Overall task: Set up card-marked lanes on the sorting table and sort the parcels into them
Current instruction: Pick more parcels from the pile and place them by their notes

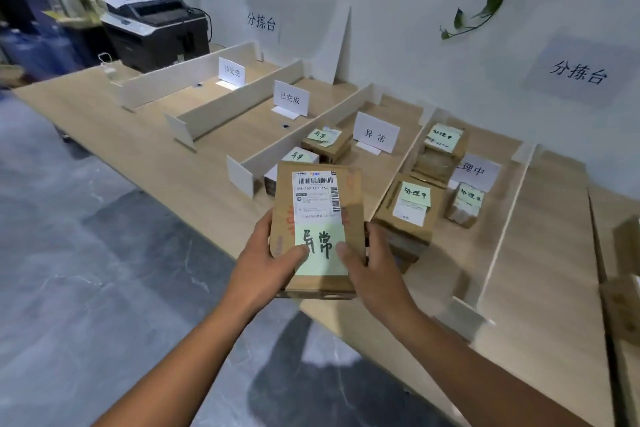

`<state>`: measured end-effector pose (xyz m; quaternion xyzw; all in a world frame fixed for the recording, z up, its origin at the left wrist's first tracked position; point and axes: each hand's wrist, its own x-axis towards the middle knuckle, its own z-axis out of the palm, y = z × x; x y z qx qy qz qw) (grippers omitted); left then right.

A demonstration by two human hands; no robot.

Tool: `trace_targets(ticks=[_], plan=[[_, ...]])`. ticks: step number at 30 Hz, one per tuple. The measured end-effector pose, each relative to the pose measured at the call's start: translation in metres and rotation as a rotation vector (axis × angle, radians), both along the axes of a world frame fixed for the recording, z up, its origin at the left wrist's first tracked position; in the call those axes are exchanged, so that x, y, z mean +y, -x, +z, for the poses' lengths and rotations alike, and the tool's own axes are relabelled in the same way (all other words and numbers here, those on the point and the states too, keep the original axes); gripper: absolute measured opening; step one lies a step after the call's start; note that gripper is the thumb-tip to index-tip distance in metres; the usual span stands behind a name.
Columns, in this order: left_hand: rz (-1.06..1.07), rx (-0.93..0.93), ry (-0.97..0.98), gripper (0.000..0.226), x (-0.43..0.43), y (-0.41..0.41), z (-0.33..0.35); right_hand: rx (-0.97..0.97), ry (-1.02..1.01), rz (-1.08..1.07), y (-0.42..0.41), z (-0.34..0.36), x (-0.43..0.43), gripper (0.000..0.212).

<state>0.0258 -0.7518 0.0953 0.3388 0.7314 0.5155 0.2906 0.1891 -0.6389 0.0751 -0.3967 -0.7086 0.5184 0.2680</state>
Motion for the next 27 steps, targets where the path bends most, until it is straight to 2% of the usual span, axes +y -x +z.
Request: trace_targets(ticks=[7, 10, 13, 16, 18, 20, 21, 24, 27], plan=[[-0.092, -0.015, 0.041, 0.054, 0.117, 0.097, -0.025, -0.042, 0.045, -0.103, 0.095, -0.035, 0.105, 0.065], [-0.143, -0.042, 0.068, 0.062, 0.187, 0.134, -0.045, -0.085, 0.060, -0.191, 0.125, -0.049, 0.163, 0.075], [-0.233, -0.037, 0.129, 0.074, 0.253, 0.161, -0.056, -0.144, 0.068, -0.293, 0.143, -0.056, 0.210, 0.078], [-0.314, -0.046, 0.182, 0.065, 0.318, 0.178, -0.065, -0.157, 0.109, -0.373, 0.157, -0.058, 0.255, 0.078], [-0.353, -0.023, 0.173, 0.065, 0.356, 0.183, -0.076, -0.164, 0.142, -0.424, 0.165, -0.063, 0.283, 0.074], [-0.376, 0.029, 0.181, 0.076, 0.387, 0.181, -0.088, -0.189, 0.159, -0.472, 0.171, -0.069, 0.307, 0.066], [-0.402, 0.022, 0.182, 0.073, 0.408, 0.182, -0.095, -0.208, 0.171, -0.501, 0.175, -0.074, 0.323, 0.066], [-0.472, -0.035, 0.115, 0.046, 0.465, 0.186, -0.122, -0.237, 0.236, -0.606, 0.186, -0.091, 0.370, 0.072], [-0.515, -0.073, 0.129, 0.054, 0.503, 0.188, -0.147, -0.252, 0.287, -0.720, 0.196, -0.115, 0.401, 0.071]])
